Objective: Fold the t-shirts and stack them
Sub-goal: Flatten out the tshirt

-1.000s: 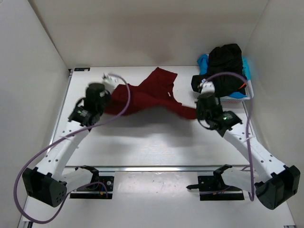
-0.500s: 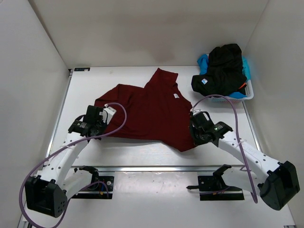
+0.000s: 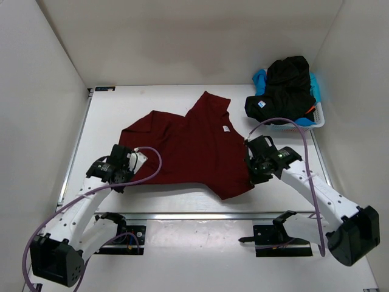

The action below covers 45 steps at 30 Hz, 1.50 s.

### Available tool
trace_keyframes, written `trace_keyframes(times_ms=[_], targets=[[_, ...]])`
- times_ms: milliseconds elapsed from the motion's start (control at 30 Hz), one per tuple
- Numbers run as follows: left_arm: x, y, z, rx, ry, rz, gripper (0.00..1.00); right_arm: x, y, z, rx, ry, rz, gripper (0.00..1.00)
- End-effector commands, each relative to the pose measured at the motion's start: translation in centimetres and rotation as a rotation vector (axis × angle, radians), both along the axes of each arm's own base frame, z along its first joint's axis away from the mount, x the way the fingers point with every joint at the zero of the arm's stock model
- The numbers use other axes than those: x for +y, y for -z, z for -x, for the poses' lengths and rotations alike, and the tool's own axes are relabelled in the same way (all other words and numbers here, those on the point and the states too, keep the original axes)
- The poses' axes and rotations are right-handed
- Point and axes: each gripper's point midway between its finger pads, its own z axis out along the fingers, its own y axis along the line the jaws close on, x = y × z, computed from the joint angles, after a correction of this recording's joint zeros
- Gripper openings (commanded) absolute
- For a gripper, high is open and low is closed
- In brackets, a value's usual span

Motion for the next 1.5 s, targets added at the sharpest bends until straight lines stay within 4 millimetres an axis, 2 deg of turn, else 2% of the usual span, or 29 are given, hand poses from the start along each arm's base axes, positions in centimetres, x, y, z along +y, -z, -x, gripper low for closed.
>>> trace_keyframes(times_ms=[0, 33, 67, 100, 167, 200, 233, 267, 300, 367, 400, 433, 467, 500, 567, 600, 667, 700, 733, 767, 833, 900, 933, 967, 1000, 1067, 1233, 1333, 1467], targets=[[1.2, 1.0, 1.7, 0.067, -0.020, -0.050, 0.36, 1.5, 0.8, 1.8, 0.144, -0.043, -0.031, 0.07], [1.1, 0.9, 1.8, 0.068, -0.017, -0.047, 0.48, 1.4, 1.3, 2.3, 0.180, -0.043, -0.006, 0.14], [1.1, 0.8, 2.0, 0.066, -0.015, -0.044, 0.84, 1.3, 1.6, 2.6, 0.198, -0.035, 0.006, 0.18], [1.0, 0.5, 1.8, 0.058, -0.012, -0.043, 0.99, 1.0, 1.6, 2.5, 0.198, -0.024, 0.021, 0.23], [1.3, -0.6, 1.6, 0.010, -0.014, -0.048, 0.99, 0.5, 0.6, 1.8, 0.156, -0.016, 0.016, 0.32], [1.5, -1.0, 1.3, -0.015, -0.017, -0.061, 0.99, 0.4, -0.4, 0.9, 0.113, -0.002, -0.005, 0.42], [1.5, -2.6, 0.4, -0.083, -0.019, -0.053, 0.99, 0.1, -1.3, -0.1, 0.074, -0.003, -0.018, 0.59], [1.7, -4.3, -0.6, -0.161, -0.032, -0.054, 0.99, 0.5, -2.7, -1.4, 0.032, -0.008, -0.030, 0.69], [1.8, -5.3, -1.4, -0.202, -0.034, -0.058, 0.99, 0.5, -4.5, -3.3, -0.053, -0.014, -0.011, 0.71], [1.6, -9.0, -5.0, -0.340, -0.043, -0.058, 0.99, 2.4, -5.5, -6.2, -0.090, -0.075, 0.027, 0.70], [1.5, -9.4, -6.0, -0.357, -0.058, -0.063, 0.98, 4.3, -7.6, -8.1, -0.160, -0.108, 0.006, 0.69], [1.1, -10.2, -8.2, -0.383, -0.064, -0.064, 0.99, 6.0, -8.5, -10.7, -0.187, -0.106, -0.017, 0.66], [0.9, -10.1, -10.3, -0.380, -0.059, -0.081, 0.98, 7.4, -7.4, -12.8, -0.162, -0.110, -0.039, 0.62], [0.7, -8.8, -11.8, -0.336, -0.058, -0.094, 0.98, 8.9, -9.0, -14.8, -0.190, -0.100, -0.103, 0.61], [-0.5, -8.4, -15.7, -0.380, -0.033, -0.102, 0.99, 11.0, -8.7, -20.8, -0.177, -0.048, -0.178, 0.61], [-1.0, -7.2, -16.9, -0.354, -0.002, -0.143, 0.99, 11.2, -8.8, -22.3, -0.178, -0.026, -0.191, 0.59], [-2.6, -6.6, -20.6, -0.416, 0.021, -0.163, 0.99, 11.6, -7.7, -28.6, -0.164, 0.046, -0.239, 0.51], [-3.6, -5.9, -22.3, -0.407, 0.035, -0.158, 0.99, 11.9, -7.6, -29.7, -0.146, 0.067, -0.292, 0.47], [-4.2, -5.6, -23.2, -0.409, 0.031, -0.149, 0.99, 11.9, -7.1, -32.2, -0.158, 0.091, -0.319, 0.45], [-4.4, -5.0, -25.1, -0.409, 0.013, -0.146, 0.99, 11.0, -6.4, -34.4, -0.175, 0.124, -0.324, 0.41], [-4.1, -4.7, -28.0, -0.434, -0.050, -0.168, 0.98, 10.6, -4.0, -36.3, -0.169, 0.147, -0.320, 0.34], [-3.3, -3.6, -31.0, -0.440, -0.113, -0.168, 0.94, 11.1, -0.8, -36.4, -0.114, 0.142, -0.315, 0.24], [-2.3, -2.1, -31.5, -0.414, -0.150, -0.179, 0.91, 11.3, 0.0, -36.4, -0.103, 0.142, -0.308, 0.23], [-1.7, -2.4, -32.4, -0.426, -0.180, -0.171, 0.89, 11.6, 1.5, -36.1, -0.072, 0.139, -0.302, 0.14], [-1.9, -1.6, -32.9, -0.411, -0.180, -0.171, 0.85, 11.8, 2.3, -35.9, -0.060, 0.131, -0.291, 0.05], [-1.8, -0.5, -33.2, -0.393, -0.184, -0.163, 0.83, 11.8, 3.9, -35.5, -0.029, 0.142, -0.273, 0.01], [-2.1, 3.4, -30.9, -0.308, -0.159, -0.175, 0.83, 10.3, 6.8, -35.1, 0.023, 0.186, -0.213, 0.00], [-0.6, 5.7, -30.2, -0.260, -0.197, -0.240, 0.83, 8.6, 9.9, -34.1, 0.075, 0.242, -0.105, 0.00], [2.6, 7.0, -31.2, -0.235, -0.314, -0.270, 0.83, 4.9, 9.9, -34.2, 0.053, 0.327, 0.038, 0.01]])
